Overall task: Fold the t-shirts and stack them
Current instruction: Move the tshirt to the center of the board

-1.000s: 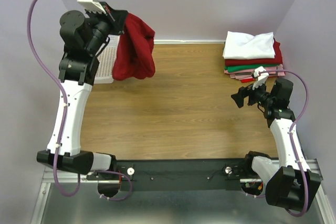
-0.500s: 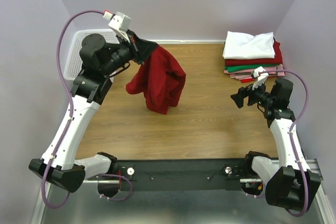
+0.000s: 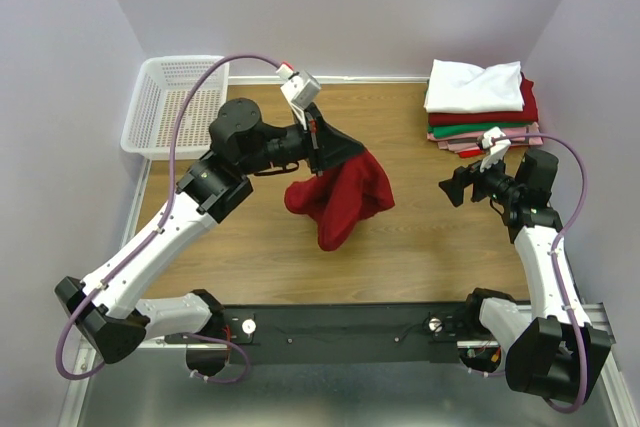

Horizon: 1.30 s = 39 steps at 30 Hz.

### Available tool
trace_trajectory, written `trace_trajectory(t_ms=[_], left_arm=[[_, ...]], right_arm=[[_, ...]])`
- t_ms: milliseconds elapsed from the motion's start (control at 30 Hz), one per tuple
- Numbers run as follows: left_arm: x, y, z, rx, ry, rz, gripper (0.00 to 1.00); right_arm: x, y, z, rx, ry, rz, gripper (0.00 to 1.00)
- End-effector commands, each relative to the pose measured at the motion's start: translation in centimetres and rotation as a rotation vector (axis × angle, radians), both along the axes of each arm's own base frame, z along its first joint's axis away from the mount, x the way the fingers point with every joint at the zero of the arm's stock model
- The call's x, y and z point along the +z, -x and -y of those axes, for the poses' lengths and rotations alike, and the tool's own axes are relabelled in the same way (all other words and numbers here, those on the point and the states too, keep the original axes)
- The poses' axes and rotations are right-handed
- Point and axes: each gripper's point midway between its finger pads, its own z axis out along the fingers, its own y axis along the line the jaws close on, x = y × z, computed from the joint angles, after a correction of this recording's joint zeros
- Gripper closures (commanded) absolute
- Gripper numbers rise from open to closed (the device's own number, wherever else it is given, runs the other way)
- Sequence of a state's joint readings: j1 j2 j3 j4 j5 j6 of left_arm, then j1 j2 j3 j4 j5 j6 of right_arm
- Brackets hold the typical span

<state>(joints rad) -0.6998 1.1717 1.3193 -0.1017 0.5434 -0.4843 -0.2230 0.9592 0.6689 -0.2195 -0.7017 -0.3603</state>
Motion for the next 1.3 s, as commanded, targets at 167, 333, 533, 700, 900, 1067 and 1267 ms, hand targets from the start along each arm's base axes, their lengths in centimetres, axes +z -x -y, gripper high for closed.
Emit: trace_trajectory(t_ms=[167, 333, 533, 700, 900, 1067, 1267], left_arm=[[0.6, 2.7, 2.2, -0.115, 0.043, 0.028, 1.0], [-2.5, 1.2, 2.2, -0.052, -0.013, 0.021, 1.0], [-8.1, -1.9, 1.3, 0.092, -0.129, -0.042, 1.0], [-14.6, -5.2, -1.6, 0.241, -0.228, -0.147, 1.0], [-22.9, -7.8, -5.7, 0.405, -0.356, -0.295, 0.5], [-25.6, -8.3, -8.6, 0.529, -0.427, -0.327, 0.32], [-22.5, -7.6, -10.2, 0.587, -0.377, -0.263, 0.25]], right_arm=[[0.2, 0.2, -0.1, 0.016, -0.003, 0.005, 0.0], [0.2, 0.2, -0.1, 0.018, -0.002, 0.005, 0.0], [0.2, 0.2, -0.2, 0.022, -0.004, 0.004, 0.0], [0.1, 0.3, -0.2, 0.022, -0.005, 0.002, 0.0], [0.1, 0.3, -0.2, 0.024, -0.005, 0.003, 0.0], [0.0, 0.3, -0.3, 0.027, -0.006, 0.0, 0.0], [-0.1, 0.4, -0.5, 0.038, -0.01, -0.004, 0.0]])
